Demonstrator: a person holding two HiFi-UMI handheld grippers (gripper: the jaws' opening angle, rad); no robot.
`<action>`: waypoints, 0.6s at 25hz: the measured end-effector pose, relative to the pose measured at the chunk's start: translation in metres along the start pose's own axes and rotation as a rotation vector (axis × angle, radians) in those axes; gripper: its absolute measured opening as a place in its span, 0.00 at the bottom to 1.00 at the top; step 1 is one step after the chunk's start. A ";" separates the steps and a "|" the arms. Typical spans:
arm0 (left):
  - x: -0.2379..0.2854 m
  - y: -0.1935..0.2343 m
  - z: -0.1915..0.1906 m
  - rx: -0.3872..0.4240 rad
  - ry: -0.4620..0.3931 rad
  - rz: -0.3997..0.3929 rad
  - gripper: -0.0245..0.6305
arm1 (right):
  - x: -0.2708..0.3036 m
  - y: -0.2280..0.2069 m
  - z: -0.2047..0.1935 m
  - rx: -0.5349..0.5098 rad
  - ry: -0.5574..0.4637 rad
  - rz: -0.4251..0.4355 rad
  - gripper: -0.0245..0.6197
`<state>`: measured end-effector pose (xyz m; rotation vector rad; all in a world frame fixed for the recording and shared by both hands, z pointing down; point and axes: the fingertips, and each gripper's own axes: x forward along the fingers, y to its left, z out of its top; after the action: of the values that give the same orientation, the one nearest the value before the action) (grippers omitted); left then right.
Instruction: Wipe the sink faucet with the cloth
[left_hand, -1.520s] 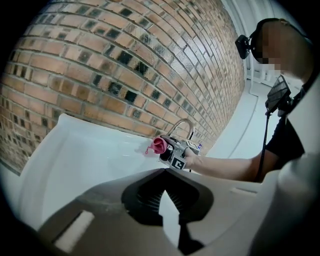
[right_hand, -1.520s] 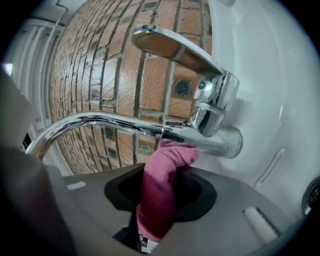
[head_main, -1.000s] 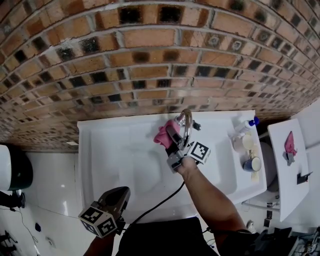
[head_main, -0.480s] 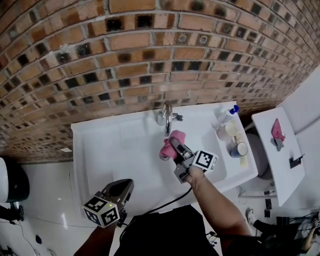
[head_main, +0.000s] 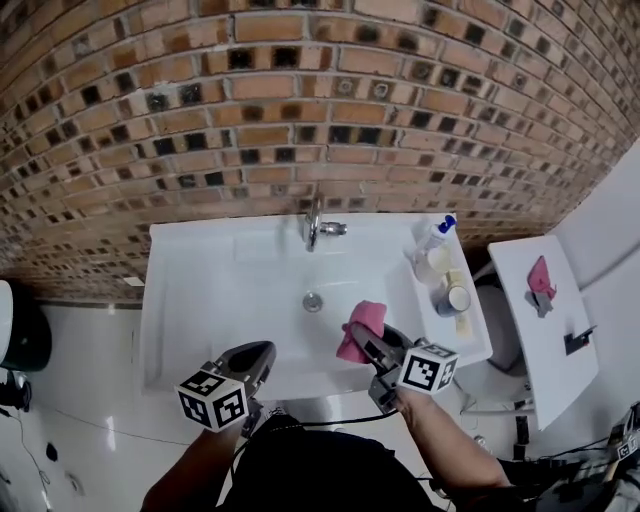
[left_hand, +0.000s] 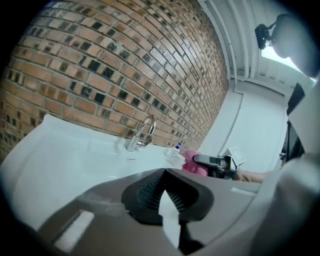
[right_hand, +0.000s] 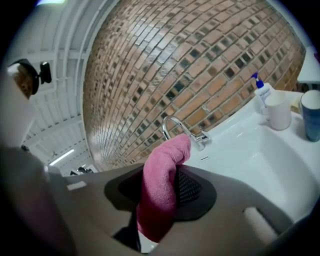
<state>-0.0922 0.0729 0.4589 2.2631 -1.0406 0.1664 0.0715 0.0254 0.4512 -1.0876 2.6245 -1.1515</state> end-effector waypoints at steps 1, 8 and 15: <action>0.001 -0.009 -0.005 -0.011 -0.006 0.005 0.05 | -0.015 0.007 -0.004 -0.029 0.012 0.010 0.26; -0.003 -0.064 -0.040 -0.056 -0.021 0.024 0.05 | -0.098 0.023 -0.041 -0.123 0.090 0.036 0.26; -0.016 -0.089 -0.066 -0.023 -0.012 0.065 0.05 | -0.133 0.037 -0.057 -0.181 0.088 0.051 0.26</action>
<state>-0.0297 0.1662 0.4611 2.2131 -1.1175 0.1679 0.1302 0.1617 0.4408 -1.0133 2.8539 -0.9892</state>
